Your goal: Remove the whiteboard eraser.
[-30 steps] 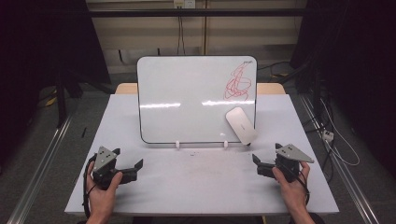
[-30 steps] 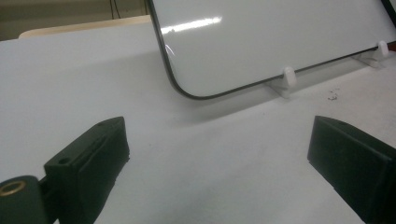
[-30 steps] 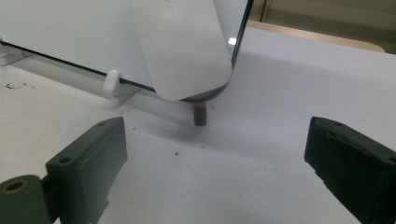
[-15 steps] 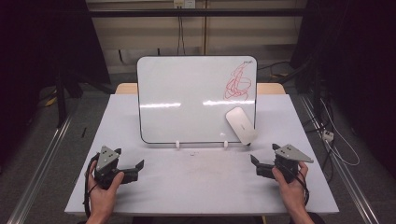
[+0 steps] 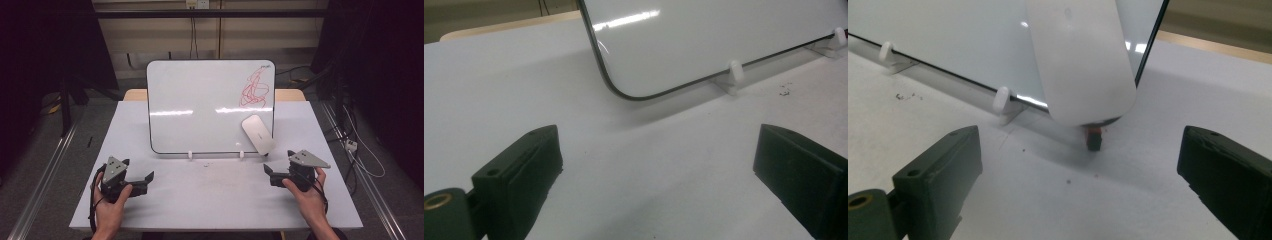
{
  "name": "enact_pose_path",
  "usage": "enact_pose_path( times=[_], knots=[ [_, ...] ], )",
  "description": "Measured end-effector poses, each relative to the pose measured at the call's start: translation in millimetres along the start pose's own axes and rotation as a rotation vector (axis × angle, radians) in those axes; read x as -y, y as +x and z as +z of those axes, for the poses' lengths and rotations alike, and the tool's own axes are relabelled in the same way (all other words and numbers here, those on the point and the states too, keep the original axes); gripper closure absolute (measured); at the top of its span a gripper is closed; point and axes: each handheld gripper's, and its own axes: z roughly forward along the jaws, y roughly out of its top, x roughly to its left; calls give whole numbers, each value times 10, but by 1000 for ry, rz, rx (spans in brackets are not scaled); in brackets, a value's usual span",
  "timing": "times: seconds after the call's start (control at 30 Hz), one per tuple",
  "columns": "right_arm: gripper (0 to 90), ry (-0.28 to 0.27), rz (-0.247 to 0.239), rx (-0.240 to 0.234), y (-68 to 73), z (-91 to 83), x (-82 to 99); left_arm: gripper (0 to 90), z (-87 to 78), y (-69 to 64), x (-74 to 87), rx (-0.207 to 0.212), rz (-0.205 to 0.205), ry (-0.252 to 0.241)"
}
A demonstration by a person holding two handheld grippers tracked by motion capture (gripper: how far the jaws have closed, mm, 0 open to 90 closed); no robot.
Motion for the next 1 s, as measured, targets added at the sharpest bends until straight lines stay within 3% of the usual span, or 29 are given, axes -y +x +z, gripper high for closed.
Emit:
enact_pose_path(
  times=[0.17, 0.3, 0.4, 0.43, 0.6, 0.83, 1.0],
  knots=[
    [83, 9, -21, 79, 51, 58, -119, 50, -39, 1, 12, -4, -5, -13],
    [87, -24, -27, 86, 81, 93, -256, 50, -53, 10, 8, -10, 0, -13],
    [66, -26, -47, 74, 91, 113, -324, 50, -55, 9, 9, -6, -4, -13],
    [23, -14, -59, 38, 88, 142, -390, 50, -53, 4, 11, -3, -3, -11],
    [62, -3, -90, -6, 76, 241, -567, 50, -61, 0, 9, -6, 6, -16],
    [47, -12, -124, -10, 57, 367, -820, 50, -63, -23, 10, 11, -1, -15],
    [62, -18, -115, 2, 40, 452, -810, 50, -44, -9, 14, 10, -3, -10]
  ],
)
